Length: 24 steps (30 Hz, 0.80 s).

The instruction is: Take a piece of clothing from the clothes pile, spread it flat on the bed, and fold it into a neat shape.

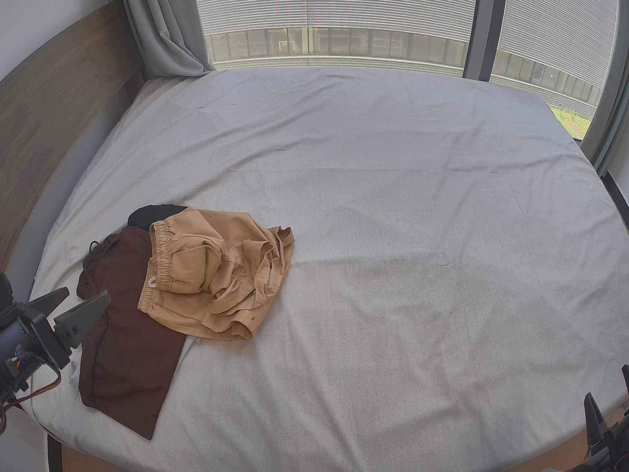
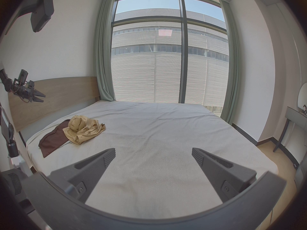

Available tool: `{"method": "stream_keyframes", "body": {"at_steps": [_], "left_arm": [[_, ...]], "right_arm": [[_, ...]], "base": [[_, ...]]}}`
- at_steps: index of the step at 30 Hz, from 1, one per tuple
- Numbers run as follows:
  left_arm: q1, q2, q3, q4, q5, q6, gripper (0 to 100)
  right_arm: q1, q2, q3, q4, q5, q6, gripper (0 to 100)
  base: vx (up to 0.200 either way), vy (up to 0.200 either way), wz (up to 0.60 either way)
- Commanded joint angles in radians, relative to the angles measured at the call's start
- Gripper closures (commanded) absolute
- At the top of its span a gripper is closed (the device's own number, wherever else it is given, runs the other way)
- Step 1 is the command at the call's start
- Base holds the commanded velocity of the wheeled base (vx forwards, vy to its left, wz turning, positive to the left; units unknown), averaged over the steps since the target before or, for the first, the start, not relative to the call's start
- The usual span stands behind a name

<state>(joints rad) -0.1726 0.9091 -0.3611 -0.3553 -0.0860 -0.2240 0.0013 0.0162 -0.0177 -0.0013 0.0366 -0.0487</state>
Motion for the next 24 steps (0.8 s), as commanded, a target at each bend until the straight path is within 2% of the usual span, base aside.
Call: {"method": "stream_keyframes", "body": {"at_steps": [1,7,14,17,24], "left_arm": [[0.034,0.105,-0.009,-0.039,-0.012,-0.001,0],[0.099,0.174,-0.018,-0.093,-0.136,0.009,0],[0.196,0.261,-0.032,-0.128,-0.34,0.02,0],[0.208,0.313,-0.039,-0.152,-0.367,0.02,0],[0.208,0.447,-0.036,-0.352,-0.36,0.011,0]], "right_arm": [[0.0,-0.016,0.016,0.0,0.0,0.0,0],[0.0,-0.016,0.018,0.0,-0.001,0.0,0],[0.0,-0.016,0.018,0.0,0.0,-0.002,0],[0.0,-0.016,0.018,0.0,0.0,-0.002,0],[0.0,-0.016,0.018,0.0,0.0,-0.002,0]], "base": [[0.0,0.0,0.0],[0.0,0.0,0.0],[0.0,0.0,0.0],[0.0,0.0,0.0],[0.0,0.0,0.0]]}}
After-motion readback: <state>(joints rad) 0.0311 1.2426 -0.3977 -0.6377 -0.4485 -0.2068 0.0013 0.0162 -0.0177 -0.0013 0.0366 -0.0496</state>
